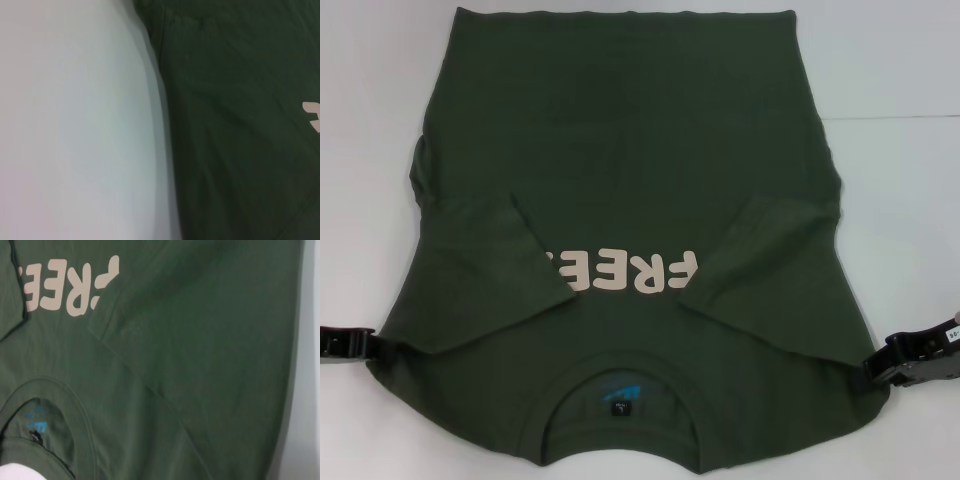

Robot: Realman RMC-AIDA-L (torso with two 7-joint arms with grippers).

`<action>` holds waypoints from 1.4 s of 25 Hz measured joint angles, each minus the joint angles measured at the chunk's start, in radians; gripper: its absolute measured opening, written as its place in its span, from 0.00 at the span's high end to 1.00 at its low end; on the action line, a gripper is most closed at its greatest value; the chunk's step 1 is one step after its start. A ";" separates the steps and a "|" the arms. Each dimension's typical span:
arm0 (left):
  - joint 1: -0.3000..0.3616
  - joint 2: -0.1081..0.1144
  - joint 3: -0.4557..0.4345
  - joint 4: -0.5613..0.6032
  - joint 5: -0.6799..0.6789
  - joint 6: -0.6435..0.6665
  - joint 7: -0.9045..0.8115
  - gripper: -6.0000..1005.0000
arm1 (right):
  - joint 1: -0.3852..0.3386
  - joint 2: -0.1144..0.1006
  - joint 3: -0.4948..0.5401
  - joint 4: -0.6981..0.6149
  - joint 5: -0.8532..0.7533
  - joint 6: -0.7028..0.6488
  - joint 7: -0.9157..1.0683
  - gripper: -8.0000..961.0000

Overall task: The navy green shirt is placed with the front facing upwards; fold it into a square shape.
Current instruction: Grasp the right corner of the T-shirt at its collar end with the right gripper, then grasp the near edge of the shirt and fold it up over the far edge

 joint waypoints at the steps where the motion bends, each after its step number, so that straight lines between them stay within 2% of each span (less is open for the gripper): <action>1: 0.000 0.000 0.000 0.000 0.000 0.000 0.000 0.93 | 0.000 0.000 -0.001 0.000 0.000 0.000 0.000 0.54; 3: -0.001 0.000 0.000 0.000 0.000 -0.001 0.000 0.92 | 0.001 0.001 -0.004 0.000 0.000 0.001 0.000 0.58; 6: -0.002 0.000 0.000 0.000 -0.001 -0.001 0.000 0.92 | 0.003 0.003 -0.006 -0.001 0.001 0.001 -0.002 0.80; 11: -0.003 -0.001 -0.002 0.000 -0.001 -0.001 0.000 0.92 | 0.004 0.006 -0.006 -0.005 0.005 0.001 -0.020 0.97; 15: -0.006 0.005 -0.010 -0.001 -0.009 0.017 0.000 0.92 | 0.014 0.003 -0.003 -0.009 0.008 -0.026 -0.057 0.97; 19: -0.008 0.024 -0.032 -0.001 -0.017 0.093 0.000 0.92 | 0.021 -0.019 0.006 -0.017 0.012 -0.110 -0.100 0.97; 25: -0.007 0.057 -0.128 0.004 0.002 0.255 0.019 0.91 | 0.014 -0.046 0.001 -0.026 0.012 -0.259 -0.158 0.97; 30: -0.004 0.073 -0.157 0.012 0.048 0.379 0.034 0.91 | 0.012 -0.049 -0.030 -0.026 -0.012 -0.365 -0.212 0.97; 35: -0.002 0.075 -0.162 0.017 0.135 0.509 0.066 0.91 | 0.005 -0.043 -0.141 -0.019 -0.024 -0.416 -0.244 0.97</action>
